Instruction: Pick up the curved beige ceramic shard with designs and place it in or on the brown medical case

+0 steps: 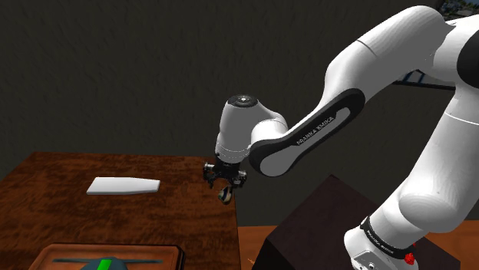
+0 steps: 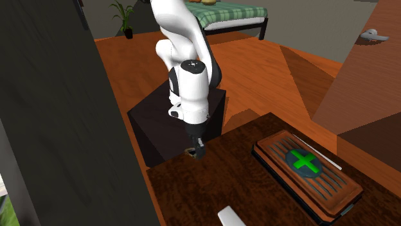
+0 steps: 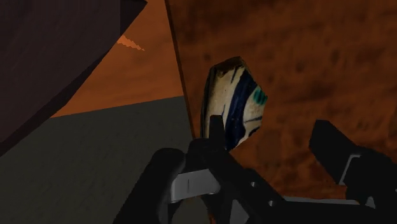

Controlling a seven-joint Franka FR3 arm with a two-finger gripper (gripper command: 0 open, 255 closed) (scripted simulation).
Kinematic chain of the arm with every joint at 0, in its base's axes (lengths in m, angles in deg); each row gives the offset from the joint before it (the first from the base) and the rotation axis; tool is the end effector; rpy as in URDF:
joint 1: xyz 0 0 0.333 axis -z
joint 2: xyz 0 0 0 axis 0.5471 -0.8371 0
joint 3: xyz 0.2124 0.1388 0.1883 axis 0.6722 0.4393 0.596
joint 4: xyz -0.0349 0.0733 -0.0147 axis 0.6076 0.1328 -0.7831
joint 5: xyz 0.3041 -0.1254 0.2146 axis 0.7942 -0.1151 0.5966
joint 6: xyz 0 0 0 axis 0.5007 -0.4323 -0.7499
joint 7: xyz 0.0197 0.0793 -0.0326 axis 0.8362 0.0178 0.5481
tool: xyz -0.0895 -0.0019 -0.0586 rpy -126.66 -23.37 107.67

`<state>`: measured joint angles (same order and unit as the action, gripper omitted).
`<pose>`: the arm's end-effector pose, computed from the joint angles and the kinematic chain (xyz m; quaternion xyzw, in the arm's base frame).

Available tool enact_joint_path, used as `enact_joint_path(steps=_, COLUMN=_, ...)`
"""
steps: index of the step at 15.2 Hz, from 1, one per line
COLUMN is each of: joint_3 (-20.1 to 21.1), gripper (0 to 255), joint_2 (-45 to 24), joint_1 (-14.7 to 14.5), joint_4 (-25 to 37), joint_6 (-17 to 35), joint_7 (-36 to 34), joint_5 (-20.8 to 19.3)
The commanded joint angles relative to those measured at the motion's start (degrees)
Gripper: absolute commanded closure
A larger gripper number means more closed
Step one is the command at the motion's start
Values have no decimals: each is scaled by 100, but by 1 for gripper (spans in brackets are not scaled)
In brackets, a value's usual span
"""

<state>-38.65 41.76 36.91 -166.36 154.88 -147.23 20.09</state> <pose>0.4287 0.3042 0.2769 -0.9137 0.4045 -0.0221 0.0331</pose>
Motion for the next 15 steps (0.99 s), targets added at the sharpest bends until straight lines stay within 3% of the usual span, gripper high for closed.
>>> enact_joint_path(steps=1, joint_3=2, gripper=0, joint_2=301, joint_1=-184, joint_4=-133, joint_6=-253, joint_7=-932, joint_5=162)
enact_joint_path(steps=10, joint_3=-301, gripper=0, joint_2=-247, joint_1=-449, joint_4=-156, joint_6=118, joint_7=-1728, joint_5=-545)
enact_joint_path(steps=15, joint_3=-302, gripper=0, joint_2=-247, joint_1=-451, joint_4=-156, joint_6=118, joint_7=-1727, joint_5=-544)
